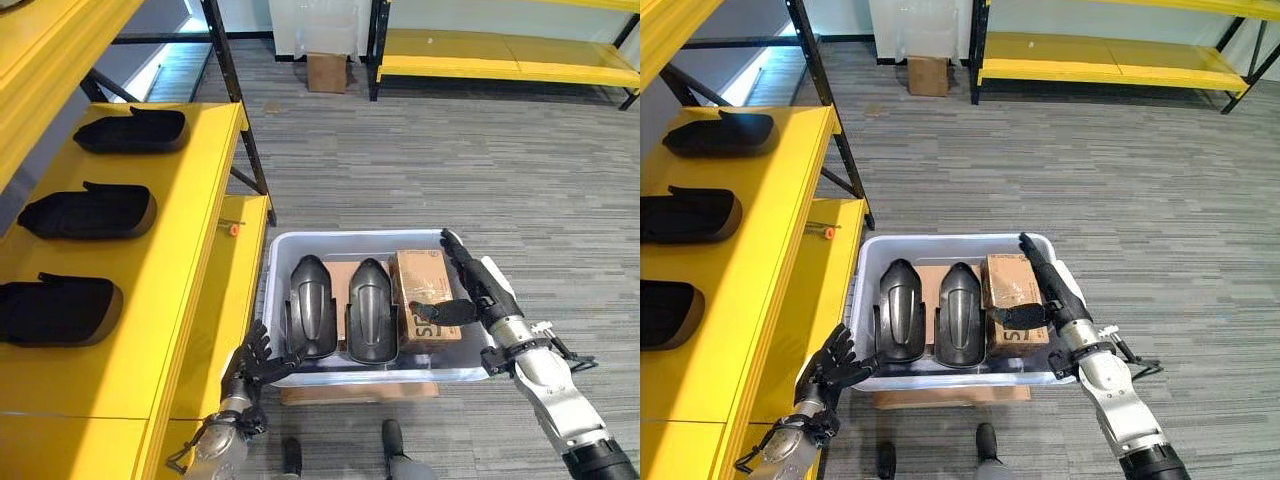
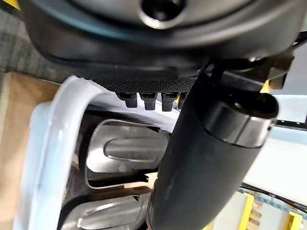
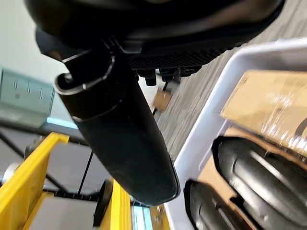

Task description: Move parts from the plastic box to the shelf.

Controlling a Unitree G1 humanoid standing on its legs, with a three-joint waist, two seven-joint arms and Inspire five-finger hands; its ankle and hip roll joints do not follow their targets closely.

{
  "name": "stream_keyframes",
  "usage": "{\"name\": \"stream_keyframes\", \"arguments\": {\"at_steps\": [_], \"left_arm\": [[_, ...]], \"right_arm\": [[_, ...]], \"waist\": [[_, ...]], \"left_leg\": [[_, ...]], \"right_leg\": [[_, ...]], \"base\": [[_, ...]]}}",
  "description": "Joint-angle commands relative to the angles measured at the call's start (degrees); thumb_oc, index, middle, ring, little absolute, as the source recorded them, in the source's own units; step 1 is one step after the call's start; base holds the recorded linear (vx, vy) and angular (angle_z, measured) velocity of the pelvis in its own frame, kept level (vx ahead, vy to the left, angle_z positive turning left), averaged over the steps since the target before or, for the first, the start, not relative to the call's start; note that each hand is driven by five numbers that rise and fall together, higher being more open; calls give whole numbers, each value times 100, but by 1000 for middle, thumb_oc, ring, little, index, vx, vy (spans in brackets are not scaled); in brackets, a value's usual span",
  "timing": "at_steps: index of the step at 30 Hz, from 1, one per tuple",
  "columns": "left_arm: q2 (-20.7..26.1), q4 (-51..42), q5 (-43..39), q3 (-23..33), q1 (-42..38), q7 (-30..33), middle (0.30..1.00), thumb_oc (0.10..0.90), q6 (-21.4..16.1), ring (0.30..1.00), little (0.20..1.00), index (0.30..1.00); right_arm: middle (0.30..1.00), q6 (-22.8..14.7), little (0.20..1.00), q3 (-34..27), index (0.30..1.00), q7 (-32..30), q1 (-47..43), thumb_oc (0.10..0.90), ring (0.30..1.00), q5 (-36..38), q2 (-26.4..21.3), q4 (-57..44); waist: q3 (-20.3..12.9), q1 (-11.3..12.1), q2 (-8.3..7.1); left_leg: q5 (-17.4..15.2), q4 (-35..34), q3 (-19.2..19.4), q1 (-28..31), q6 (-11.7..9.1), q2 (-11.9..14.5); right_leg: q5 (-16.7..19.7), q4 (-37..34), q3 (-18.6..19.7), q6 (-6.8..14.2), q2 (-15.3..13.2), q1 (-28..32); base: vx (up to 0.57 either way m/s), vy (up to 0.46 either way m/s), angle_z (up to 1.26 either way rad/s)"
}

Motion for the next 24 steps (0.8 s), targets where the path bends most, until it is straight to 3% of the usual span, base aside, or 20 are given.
{"name": "stream_keyframes", "arguments": {"at_steps": [1,10,15,19,24], "left_arm": [[473,-448,72,26,-436,-115,1000,900,-341,1000,1000,1000],[529,-565,19,-61,-514,-23,1000,900,-329,1000,1000,1000],[563,-581,5,-120,-634,65,1000,900,-359,1000,1000,1000],[592,-596,-8,-174,-798,156,1000,900,-383,1000,1000,1000],[593,-611,-85,-254,-1026,334,1000,900,-459,1000,1000,1000]], "right_arm": [[1000,-401,1000,-152,1000,-40,-652,900,1000,-196,-212,-337],[1000,-128,1000,342,1000,-60,-1207,900,1000,-374,-171,50],[1000,-48,1000,553,1000,-152,-1578,900,1000,-530,-172,331],[1000,15,1000,681,1000,-289,-1968,900,1000,-638,-217,562],[1000,125,1000,1030,1000,-496,-2936,900,1000,-911,-519,1061]], "waist": [[-60,51,-161],[348,199,-178],[684,235,-170],[1025,267,-145],[1529,290,-8]], "left_leg": [[140,-30,183,-157,-166,347],[208,77,126,-528,-180,352],[115,474,94,-866,-178,353],[-20,982,11,-1289,-143,358],[-130,1457,-81,-1830,-135,359]], "right_leg": [[-569,21,-64,439,-450,683],[-475,1,-99,426,-450,377],[-452,55,-135,391,-489,224],[-537,405,-135,315,-485,-85],[-692,1089,-46,225,-387,-781]], "base": [[-42,0,7],[-56,5,1],[-76,-11,2],[-138,-25,6],[-128,10,5]]}}
